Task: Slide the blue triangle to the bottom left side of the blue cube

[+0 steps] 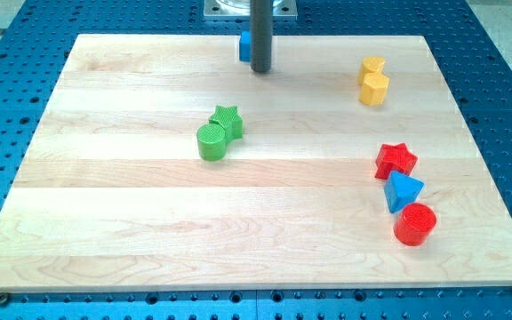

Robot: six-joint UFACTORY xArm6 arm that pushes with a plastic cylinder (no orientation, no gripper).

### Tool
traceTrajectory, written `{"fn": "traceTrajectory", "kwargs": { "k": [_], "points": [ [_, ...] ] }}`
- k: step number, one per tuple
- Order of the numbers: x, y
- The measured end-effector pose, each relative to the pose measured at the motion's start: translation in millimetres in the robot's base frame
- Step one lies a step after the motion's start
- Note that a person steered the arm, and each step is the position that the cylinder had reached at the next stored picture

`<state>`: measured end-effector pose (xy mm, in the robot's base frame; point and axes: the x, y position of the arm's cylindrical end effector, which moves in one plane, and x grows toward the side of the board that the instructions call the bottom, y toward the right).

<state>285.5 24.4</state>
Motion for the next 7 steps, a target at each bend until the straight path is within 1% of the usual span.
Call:
{"fn": "traceTrajectory", "kwargs": {
  "k": [1, 2, 3, 4, 5, 6, 7],
  "points": [
    [71.4, 45.7],
    [124.4, 111.1],
    [139.7, 214.9],
    [186.8, 291.8],
    [250.2, 248.0],
    [264.7, 214.2],
    [265.2, 194.4]
  ]
}}
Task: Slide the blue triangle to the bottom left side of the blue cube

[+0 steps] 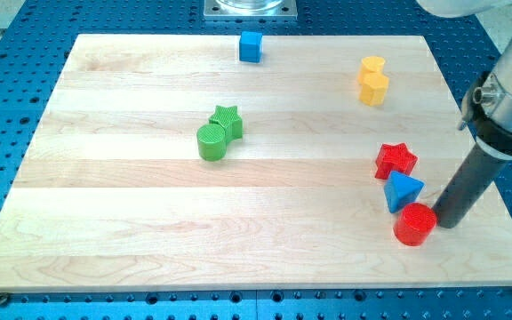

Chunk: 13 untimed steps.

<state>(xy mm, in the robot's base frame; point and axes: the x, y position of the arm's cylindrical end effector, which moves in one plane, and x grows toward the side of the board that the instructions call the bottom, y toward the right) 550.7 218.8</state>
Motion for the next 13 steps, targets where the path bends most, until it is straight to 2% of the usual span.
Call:
{"fn": "traceTrajectory", "kwargs": {
  "k": [3, 4, 5, 6, 7, 8, 9, 10, 11, 12, 13],
  "points": [
    [-0.3, -69.1],
    [-0.1, -73.4],
    [-0.1, -54.0],
    [-6.8, -9.4],
    [-19.6, -13.5],
    [-32.6, -70.5],
    [-51.9, -92.1],
    [-95.1, -116.1],
    [-83.5, -95.6],
    [-48.3, -116.6],
    [-42.8, -182.9]
  ]
}}
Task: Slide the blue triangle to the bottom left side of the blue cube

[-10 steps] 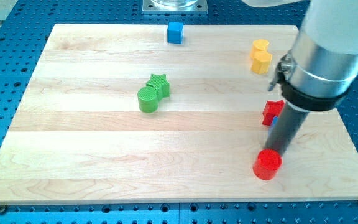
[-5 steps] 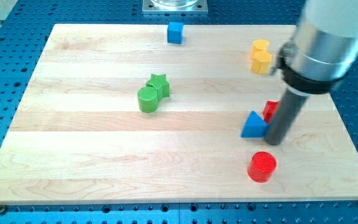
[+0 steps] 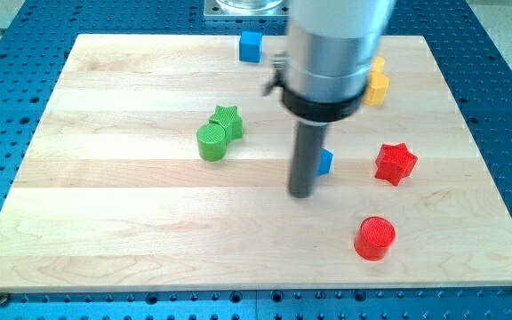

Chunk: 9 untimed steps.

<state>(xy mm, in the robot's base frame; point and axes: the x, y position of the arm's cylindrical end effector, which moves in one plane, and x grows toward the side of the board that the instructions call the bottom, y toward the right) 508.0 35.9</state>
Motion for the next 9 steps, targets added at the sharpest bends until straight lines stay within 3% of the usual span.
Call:
{"fn": "traceTrajectory", "kwargs": {
  "k": [1, 3, 4, 5, 6, 7, 9],
  "points": [
    [-36.1, 8.6],
    [8.8, 52.8],
    [-35.5, 94.3],
    [-89.5, 75.8],
    [-112.7, 63.3],
    [-79.5, 94.9],
    [-91.0, 13.3]
  ]
}}
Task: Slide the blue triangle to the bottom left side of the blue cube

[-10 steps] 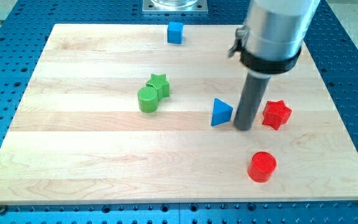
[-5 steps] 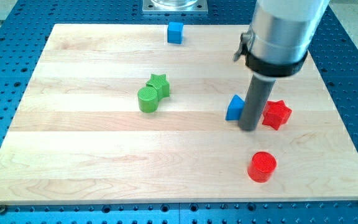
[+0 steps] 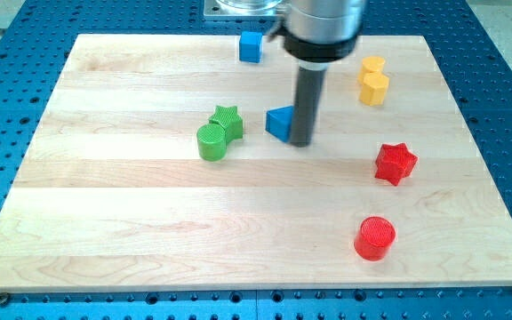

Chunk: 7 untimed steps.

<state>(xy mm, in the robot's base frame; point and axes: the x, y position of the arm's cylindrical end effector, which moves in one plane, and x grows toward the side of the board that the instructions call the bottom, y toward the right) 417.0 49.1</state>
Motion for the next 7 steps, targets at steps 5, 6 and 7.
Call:
{"fn": "traceTrajectory", "kwargs": {
  "k": [5, 6, 7],
  "points": [
    [-87.4, -73.7],
    [-86.8, -97.4],
    [-109.8, -105.5]
  ]
}}
